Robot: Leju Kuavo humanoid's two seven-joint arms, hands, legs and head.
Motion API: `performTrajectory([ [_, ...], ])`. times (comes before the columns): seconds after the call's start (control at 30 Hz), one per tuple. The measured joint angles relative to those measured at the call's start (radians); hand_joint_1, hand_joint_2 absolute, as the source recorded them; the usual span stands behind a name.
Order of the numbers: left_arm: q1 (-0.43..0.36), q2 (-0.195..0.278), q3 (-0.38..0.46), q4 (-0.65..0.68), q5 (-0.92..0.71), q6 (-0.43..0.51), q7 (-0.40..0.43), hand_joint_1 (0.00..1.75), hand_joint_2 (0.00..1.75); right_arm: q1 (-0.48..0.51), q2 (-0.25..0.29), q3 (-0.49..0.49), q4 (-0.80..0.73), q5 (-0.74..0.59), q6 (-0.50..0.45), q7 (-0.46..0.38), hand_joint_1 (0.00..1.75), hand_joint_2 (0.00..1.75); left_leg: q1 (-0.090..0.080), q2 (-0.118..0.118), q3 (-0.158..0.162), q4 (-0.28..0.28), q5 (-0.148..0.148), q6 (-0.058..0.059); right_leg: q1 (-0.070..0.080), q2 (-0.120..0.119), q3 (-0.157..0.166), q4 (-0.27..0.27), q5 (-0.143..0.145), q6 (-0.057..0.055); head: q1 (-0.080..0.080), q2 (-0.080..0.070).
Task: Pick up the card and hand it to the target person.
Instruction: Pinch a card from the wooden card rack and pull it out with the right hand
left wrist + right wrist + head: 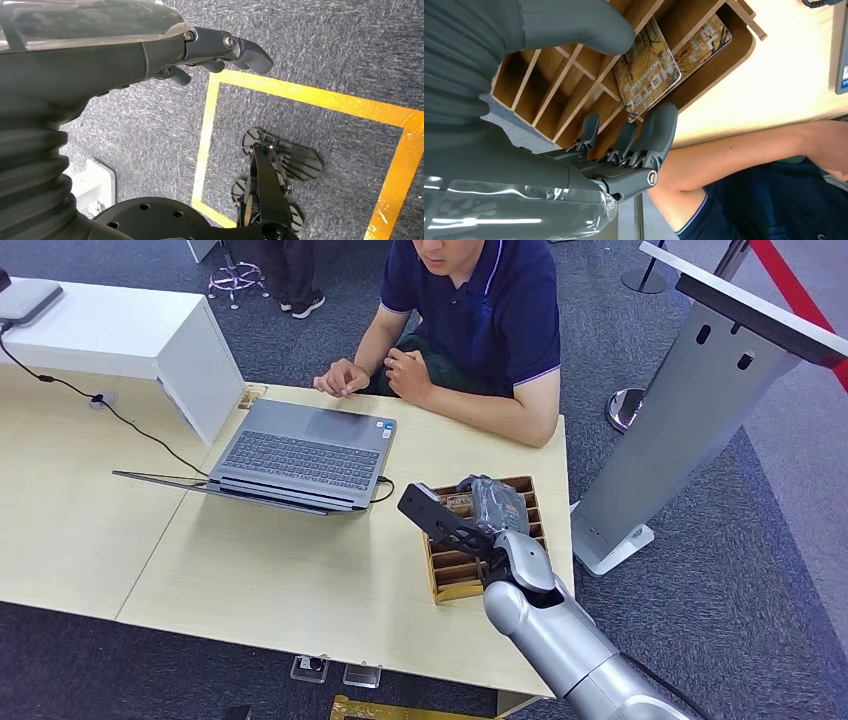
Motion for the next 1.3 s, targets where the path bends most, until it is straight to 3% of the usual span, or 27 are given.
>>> performTrajectory([
  [0.73,0.0,0.0,0.0,0.0,0.0,0.0,0.002,0.0,1.75,0.004,-0.002,0.0,0.002,0.0,0.001,0.003,0.93,1.75,0.0,0.0,0.0,0.0,0.0,0.0,0.0,0.0,0.0,0.0,0.0,0.0,0.0,0.0],
  [0.93,0.0,0.0,0.0,0.0,0.0,0.0,0.002,0.0,1.75,0.006,-0.003,0.0,0.002,-0.001,0.001,0.003,1.09,1.75,0.0,0.0,0.0,0.0,0.0,0.0,0.0,0.0,0.0,0.0,0.0,0.0,0.0,0.0],
  [1.07,0.0,0.0,0.0,0.0,0.0,0.0,0.002,0.0,1.75,0.006,-0.004,0.0,0.002,-0.002,0.001,0.003,1.36,1.75,0.0,0.0,0.0,0.0,0.0,0.0,0.0,0.0,0.0,0.0,0.0,0.0,0.0,0.0],
  [1.17,0.0,0.0,0.0,0.0,0.0,0.0,0.002,0.0,1.75,0.006,-0.005,0.0,0.002,-0.003,0.0,0.002,1.39,1.75,0.0,0.0,0.0,0.0,0.0,0.0,0.0,0.0,0.0,0.0,0.0,0.0,0.0,0.0],
  [1.3,0.0,0.0,0.0,0.0,0.0,0.0,0.002,0.0,1.75,0.006,-0.005,0.0,0.002,-0.003,0.0,0.0,1.57,1.75,0.0,0.0,0.0,0.0,0.0,0.0,0.0,0.0,0.0,0.0,0.0,0.0,0.0,0.0],
])
